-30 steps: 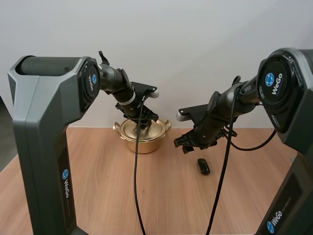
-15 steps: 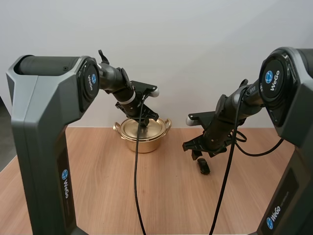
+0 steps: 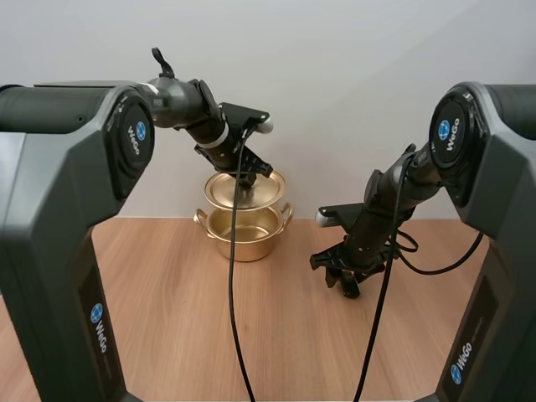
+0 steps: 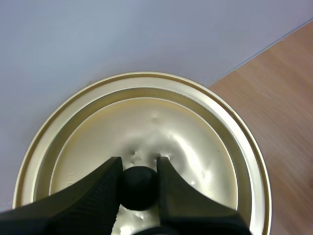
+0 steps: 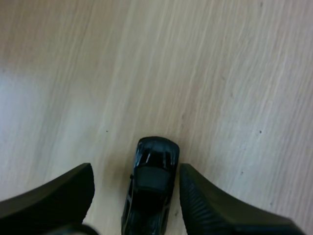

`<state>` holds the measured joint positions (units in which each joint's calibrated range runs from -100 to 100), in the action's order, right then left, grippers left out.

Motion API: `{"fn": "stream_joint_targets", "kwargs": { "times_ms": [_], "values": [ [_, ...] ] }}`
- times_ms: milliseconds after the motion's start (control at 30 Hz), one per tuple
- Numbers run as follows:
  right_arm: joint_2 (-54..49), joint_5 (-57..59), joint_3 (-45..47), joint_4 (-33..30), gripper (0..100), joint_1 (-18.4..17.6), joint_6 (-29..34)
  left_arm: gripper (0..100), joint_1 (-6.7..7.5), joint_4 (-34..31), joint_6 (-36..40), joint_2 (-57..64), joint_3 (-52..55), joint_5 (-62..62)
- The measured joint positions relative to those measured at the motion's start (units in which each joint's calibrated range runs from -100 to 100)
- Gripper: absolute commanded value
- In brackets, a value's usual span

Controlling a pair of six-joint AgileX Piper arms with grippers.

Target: Open the pot, put the car inside, and close it

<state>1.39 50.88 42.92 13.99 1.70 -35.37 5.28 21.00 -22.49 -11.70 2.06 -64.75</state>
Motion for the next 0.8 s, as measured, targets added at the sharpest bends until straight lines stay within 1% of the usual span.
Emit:
{"fn": "stream_joint_targets", "kwargs": {
  "times_ms": [33,100,200,300,333,367,633,800],
  "values": [
    [0.00,0.00,0.00,-0.39,81,0.00,0.00,0,0.00,0.00,0.00,0.91,-0.81,-0.50],
    [0.00,0.00,0.00,-0.66,67,0.00,0.00,0,0.00,0.00,0.00,2.44,-2.21,-1.22],
    [0.00,0.06,0.00,-1.09,45,0.00,0.57,0,0.00,0.00,0.00,5.24,-4.29,-3.79],
    [0.00,0.22,0.00,-1.21,16,0.00,0.65,0,0.00,0.10,0.65,8.26,-6.36,-4.93],
    [0.00,0.22,0.00,-1.48,2,0.00,0.65,0,0.00,0.10,0.76,9.42,-7.01,-4.93],
    [0.00,0.22,0.00,-1.59,0,0.00,0.65,0,0.00,0.10,0.92,10.40,-7.55,-4.93],
    [-0.48,-0.21,-0.14,-2.28,0,0.00,0.93,0,0.00,0.10,1.42,19.95,-10.18,-4.93],
    [-3.14,2.47,-4.32,-3.23,0,0.00,0.93,0,0.00,0.24,2.20,25.26,-10.32,-4.93]
  ]
}}
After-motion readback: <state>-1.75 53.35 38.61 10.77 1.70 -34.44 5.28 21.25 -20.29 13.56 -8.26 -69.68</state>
